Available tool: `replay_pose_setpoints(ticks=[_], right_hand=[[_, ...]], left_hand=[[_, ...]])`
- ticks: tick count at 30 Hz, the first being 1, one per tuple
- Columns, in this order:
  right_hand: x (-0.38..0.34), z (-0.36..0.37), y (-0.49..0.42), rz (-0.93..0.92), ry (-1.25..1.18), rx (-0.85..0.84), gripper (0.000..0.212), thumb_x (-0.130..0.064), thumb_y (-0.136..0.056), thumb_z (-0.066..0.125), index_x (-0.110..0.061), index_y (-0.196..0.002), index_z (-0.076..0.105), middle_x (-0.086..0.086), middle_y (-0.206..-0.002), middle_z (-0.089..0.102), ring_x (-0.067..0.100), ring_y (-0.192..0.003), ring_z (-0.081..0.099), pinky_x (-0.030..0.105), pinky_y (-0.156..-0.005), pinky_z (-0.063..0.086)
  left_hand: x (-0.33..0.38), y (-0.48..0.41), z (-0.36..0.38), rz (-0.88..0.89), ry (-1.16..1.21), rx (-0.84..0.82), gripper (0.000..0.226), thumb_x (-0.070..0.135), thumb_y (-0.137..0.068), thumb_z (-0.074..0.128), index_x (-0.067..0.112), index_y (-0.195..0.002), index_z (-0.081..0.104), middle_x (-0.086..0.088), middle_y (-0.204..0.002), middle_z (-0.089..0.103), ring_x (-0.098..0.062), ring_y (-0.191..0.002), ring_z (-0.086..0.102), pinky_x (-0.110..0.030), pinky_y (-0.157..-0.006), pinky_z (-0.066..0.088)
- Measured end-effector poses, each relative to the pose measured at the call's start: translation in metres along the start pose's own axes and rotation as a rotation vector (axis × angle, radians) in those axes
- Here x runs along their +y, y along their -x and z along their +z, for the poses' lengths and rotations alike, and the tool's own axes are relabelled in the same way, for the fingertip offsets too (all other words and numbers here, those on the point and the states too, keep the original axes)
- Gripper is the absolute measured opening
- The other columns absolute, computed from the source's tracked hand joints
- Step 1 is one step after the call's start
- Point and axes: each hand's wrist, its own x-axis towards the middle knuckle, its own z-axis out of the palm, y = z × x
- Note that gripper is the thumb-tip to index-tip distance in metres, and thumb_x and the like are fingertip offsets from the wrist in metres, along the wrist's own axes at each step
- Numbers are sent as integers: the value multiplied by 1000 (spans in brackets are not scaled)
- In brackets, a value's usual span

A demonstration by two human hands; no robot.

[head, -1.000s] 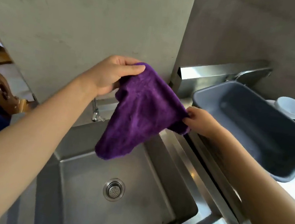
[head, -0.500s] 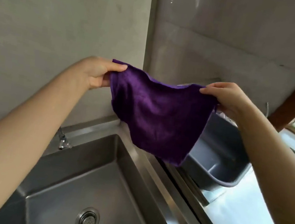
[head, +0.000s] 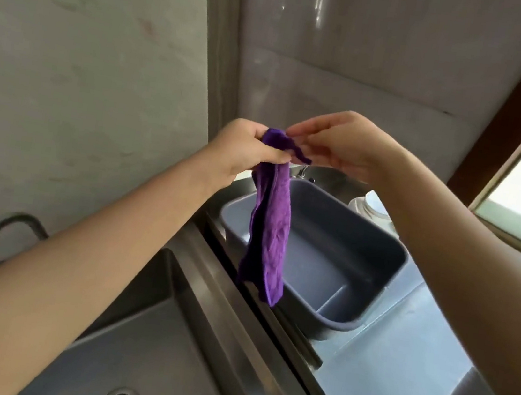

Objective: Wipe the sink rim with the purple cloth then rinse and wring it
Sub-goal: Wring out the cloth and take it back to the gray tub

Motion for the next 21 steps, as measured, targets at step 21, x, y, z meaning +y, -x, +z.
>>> replay_pose_setpoints(ticks=[21], right_hand=[[67, -98, -31, -208, 248, -46, 6, -23, -86, 65, -22, -91, 67, -9, -77, 66, -1, -64, 61, 14, -65, 53]], left_hand=[[21, -67, 27, 219, -25, 109, 25, -1, -88, 45, 14, -88, 66, 3, -79, 61, -8, -77, 56, -19, -75, 45]])
